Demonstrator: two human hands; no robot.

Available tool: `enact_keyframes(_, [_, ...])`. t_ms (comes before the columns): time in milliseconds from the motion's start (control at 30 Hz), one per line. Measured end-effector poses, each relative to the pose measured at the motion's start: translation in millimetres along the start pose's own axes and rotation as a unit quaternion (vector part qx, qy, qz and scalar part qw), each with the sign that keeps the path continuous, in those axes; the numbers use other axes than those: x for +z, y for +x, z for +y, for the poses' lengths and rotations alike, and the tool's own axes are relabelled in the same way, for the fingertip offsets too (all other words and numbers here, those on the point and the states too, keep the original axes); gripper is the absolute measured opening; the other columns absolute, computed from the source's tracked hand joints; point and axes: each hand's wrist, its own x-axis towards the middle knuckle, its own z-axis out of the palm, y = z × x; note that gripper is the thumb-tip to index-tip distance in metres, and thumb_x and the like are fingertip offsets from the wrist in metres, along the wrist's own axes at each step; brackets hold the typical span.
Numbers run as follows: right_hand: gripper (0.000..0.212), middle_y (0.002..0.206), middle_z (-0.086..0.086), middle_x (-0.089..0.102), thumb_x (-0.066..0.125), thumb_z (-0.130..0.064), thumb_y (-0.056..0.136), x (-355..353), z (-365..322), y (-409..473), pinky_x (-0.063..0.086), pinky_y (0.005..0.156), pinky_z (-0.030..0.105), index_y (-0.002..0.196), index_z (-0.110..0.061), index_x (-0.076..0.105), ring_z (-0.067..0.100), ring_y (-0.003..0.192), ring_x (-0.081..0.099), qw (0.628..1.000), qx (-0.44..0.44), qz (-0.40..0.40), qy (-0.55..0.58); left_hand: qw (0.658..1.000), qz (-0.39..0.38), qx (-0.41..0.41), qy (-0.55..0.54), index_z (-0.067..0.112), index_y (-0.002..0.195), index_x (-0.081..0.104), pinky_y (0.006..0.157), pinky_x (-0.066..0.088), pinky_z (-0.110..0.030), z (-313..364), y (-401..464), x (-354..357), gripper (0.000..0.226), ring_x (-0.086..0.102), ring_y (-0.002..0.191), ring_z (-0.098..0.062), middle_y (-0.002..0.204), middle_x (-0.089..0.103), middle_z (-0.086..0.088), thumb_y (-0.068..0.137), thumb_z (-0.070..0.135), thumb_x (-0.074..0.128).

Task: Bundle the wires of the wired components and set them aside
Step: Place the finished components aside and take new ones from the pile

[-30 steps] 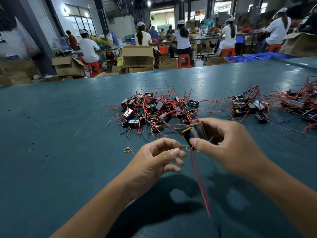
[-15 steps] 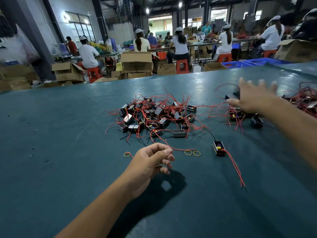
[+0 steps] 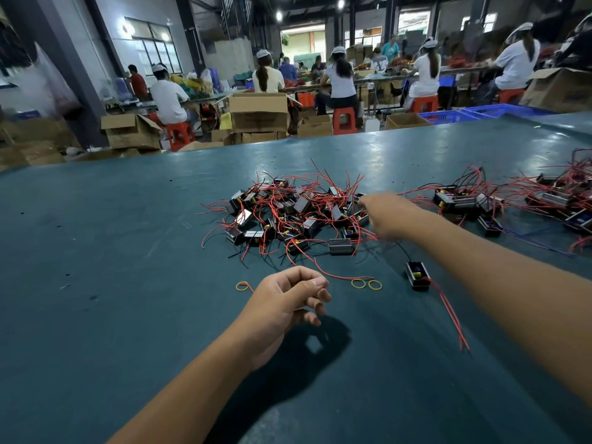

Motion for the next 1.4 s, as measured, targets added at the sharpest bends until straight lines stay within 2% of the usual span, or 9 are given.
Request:
enact_keyframes(100, [0.069,0.143,0.014,0.049,0.065,-0.006,0.086,13.4,4.3,12.7,0.05,0.094,0.038,0.148,-0.016,0.035,0.033,0.124,0.053,0.996,0.008,-0.079,-0.046,1.0,0.002,-0.001,0.003,0.016,0.086,0.073,0.06,0.052,-0.025,-1.4,1.1,-1.5,0.007,0.06,0.069,-0.015,0.082,0.066,-0.006,0.085,0.023,0.071])
enact_keyframes(367, [0.036,0.118,0.01,0.056,0.057,-0.043,0.094,28.9,20.1,20.1,0.042,0.091,0.039,0.118,-0.016,0.057,0.029,0.111,0.052,0.993,-0.04,0.053,-0.097,1.0,-0.004,-0.006,0.016,0.019,0.084,0.073,0.059,0.05,-0.024,-3.7,0.7,0.6,0.007,0.06,0.069,-0.014,0.082,0.067,-0.007,0.085,0.026,0.071])
enact_keyframes(533, [0.035,0.093,0.009,0.062,0.057,-0.047,0.094,6.6,18.6,10.2,0.043,0.067,0.035,0.103,-0.015,0.047,0.025,0.079,0.055,0.99,0.001,0.092,0.108,1.0,0.005,-0.001,0.028,0.017,0.084,0.072,0.058,0.05,-0.024,-2.8,0.3,0.9,0.008,0.06,0.068,-0.015,0.081,0.067,-0.007,0.09,0.021,0.069])
enact_keyframes(700, [0.036,0.074,-0.004,0.063,0.068,-0.054,0.085,-19.4,3.6,-11.0,0.041,0.058,0.028,0.085,-0.021,0.055,0.013,0.067,0.059,0.929,0.008,0.199,0.312,0.999,0.014,0.008,0.032,0.015,0.083,0.071,0.057,0.049,-0.024,-0.9,2.4,-4.0,0.013,0.059,0.068,-0.016,0.081,0.066,-0.008,0.095,0.014,0.064])
enact_keyframes(833, [0.033,0.067,-0.004,0.072,0.071,-0.055,0.08,-39.3,-18.7,-53.2,0.054,0.06,0.032,0.085,-0.024,0.061,0.007,0.057,0.067,0.919,-0.098,0.073,0.376,0.998,0.056,0.026,-0.007,0.012,0.09,0.069,0.055,0.049,-0.022,1.4,4.8,-2.1,0.01,0.056,0.064,-0.015,0.079,0.065,-0.006,0.09,0.021,0.066])
enact_keyframes(967, [0.026,0.066,-0.008,0.067,0.075,-0.046,0.081,-31.9,-48.3,-86.3,0.047,0.057,0.02,0.086,-0.024,0.062,0.002,0.056,0.059,0.92,-0.18,0.011,0.348,0.993,0.05,0.057,-0.096,0.011,0.112,0.064,0.058,0.055,-0.024,5.9,7.7,-2.5,0.036,0.064,0.067,-0.017,0.09,0.068,-0.009,0.084,0.033,0.063])
enact_keyframes(1100, [0.024,0.066,-0.001,0.071,0.075,-0.036,0.083,-31.5,-61.3,-98.3,0.052,0.055,0.024,0.089,-0.019,0.059,0.013,0.055,0.068,0.886,-0.183,-0.016,0.426,0.99,0.033,0.107,-0.084,0.02,0.109,0.072,0.063,0.057,-0.026,4.0,7.7,-5.7,0.023,0.067,0.073,-0.017,0.093,0.07,-0.007,0.086,0.02,0.068])
enact_keyframes(1267, [0.032,0.065,0.005,0.071,0.075,-0.043,0.079,-29.4,-72.3,-105.5,0.053,0.049,0.025,0.087,-0.016,0.06,0.02,0.052,0.07,0.864,-0.169,-0.023,0.473,0.988,0.045,0.14,-0.048,0.025,0.099,0.077,0.064,0.056,-0.023,5.2,7.4,-8.9,0.025,0.066,0.073,-0.014,0.088,0.071,-0.004,0.074,0.026,0.078])
enact_keyframes(1400, [0.025,0.066,0.004,0.071,0.078,-0.023,0.083,-28.5,-74.5,-106.1,0.055,0.053,0.027,0.096,-0.014,0.058,0.02,0.055,0.071,0.851,-0.164,-0.057,0.495,0.987,0.052,0.146,-0.041,0.026,0.097,0.076,0.064,0.055,-0.024,4.6,7.9,-11.1,0.023,0.065,0.075,-0.013,0.09,0.071,-0.004,0.075,0.029,0.077])
